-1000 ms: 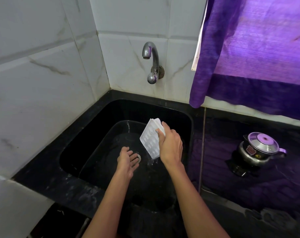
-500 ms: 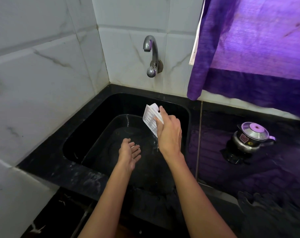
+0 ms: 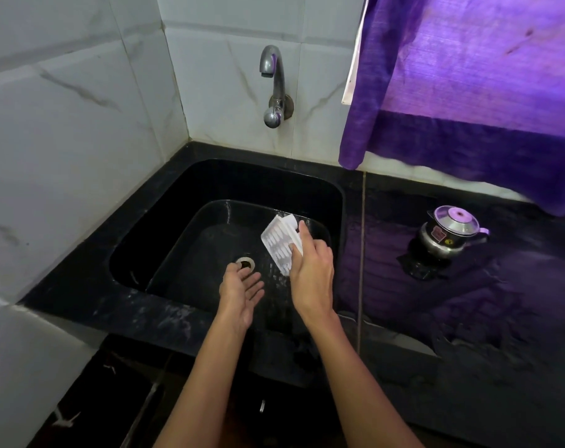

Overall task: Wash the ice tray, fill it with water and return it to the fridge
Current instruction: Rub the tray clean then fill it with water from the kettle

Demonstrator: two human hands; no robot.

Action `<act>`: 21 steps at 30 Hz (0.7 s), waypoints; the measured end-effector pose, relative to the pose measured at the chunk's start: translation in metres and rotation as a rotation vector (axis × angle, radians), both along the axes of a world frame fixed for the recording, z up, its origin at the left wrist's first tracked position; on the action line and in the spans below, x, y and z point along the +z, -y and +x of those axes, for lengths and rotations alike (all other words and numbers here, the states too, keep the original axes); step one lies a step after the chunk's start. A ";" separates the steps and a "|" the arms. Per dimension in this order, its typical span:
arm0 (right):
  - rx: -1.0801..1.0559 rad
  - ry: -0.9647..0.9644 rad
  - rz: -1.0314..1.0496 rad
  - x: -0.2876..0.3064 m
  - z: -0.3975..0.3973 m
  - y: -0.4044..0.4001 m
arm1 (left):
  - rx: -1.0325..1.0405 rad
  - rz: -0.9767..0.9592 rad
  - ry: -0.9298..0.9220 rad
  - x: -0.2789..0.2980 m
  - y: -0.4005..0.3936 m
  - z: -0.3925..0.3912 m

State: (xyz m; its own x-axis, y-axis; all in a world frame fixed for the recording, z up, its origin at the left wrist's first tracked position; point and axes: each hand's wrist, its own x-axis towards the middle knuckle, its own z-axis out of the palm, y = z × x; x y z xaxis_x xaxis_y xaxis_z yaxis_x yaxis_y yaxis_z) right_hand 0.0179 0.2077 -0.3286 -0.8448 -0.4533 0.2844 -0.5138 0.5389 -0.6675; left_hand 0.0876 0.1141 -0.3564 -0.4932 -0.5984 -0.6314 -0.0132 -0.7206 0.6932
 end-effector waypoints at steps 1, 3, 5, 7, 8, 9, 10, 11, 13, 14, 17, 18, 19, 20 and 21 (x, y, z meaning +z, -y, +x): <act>-0.001 -0.015 -0.016 0.000 0.005 0.000 | 0.001 -0.002 0.000 0.001 0.000 0.003; -0.003 -0.034 -0.013 0.002 0.011 0.002 | 0.000 -0.004 -0.001 0.003 0.001 0.007; -0.038 -0.041 -0.038 0.006 0.013 0.004 | -0.011 -0.006 -0.004 0.006 0.001 0.010; -0.056 -0.067 -0.071 0.009 0.017 0.006 | -0.019 -0.007 -0.013 0.010 0.003 0.013; -0.045 -0.070 -0.061 0.011 0.020 0.006 | -0.019 -0.004 -0.018 0.012 0.005 0.014; -0.037 -0.066 -0.043 0.012 0.022 0.006 | -0.019 -0.001 -0.020 0.014 0.007 0.016; -0.042 -0.062 -0.036 0.012 0.024 0.006 | -0.018 0.001 -0.020 0.016 0.009 0.018; -0.053 -0.068 -0.050 0.013 0.027 0.005 | -0.018 0.003 -0.020 0.017 0.010 0.020; -0.053 -0.094 -0.082 0.014 0.035 0.002 | -0.022 0.000 -0.027 0.020 0.012 0.024; -0.049 -0.098 -0.074 0.014 0.039 0.001 | -0.024 -0.003 -0.030 0.021 0.012 0.027; -0.137 -0.095 -0.143 0.011 0.048 0.000 | -0.040 -0.004 -0.020 0.023 0.009 0.037; -0.161 -0.091 -0.178 0.010 0.051 0.000 | -0.041 -0.001 -0.021 0.023 0.008 0.041; -0.163 -0.083 -0.182 0.009 0.055 -0.001 | -0.039 -0.004 -0.023 0.022 0.008 0.044; -0.156 -0.074 -0.169 0.007 0.060 -0.001 | -0.038 -0.013 -0.019 0.020 0.007 0.047; -0.159 -0.076 -0.172 0.004 0.064 -0.002 | -0.037 -0.023 -0.012 0.019 0.007 0.050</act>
State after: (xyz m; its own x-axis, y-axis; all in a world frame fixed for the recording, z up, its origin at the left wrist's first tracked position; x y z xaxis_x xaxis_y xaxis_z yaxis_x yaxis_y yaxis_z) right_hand 0.0818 0.2100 -0.3244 -0.8746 -0.2560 0.4117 -0.4843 0.4985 -0.7190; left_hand 0.1380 0.1073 -0.3370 -0.5229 -0.5941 -0.6112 -0.0310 -0.7034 0.7101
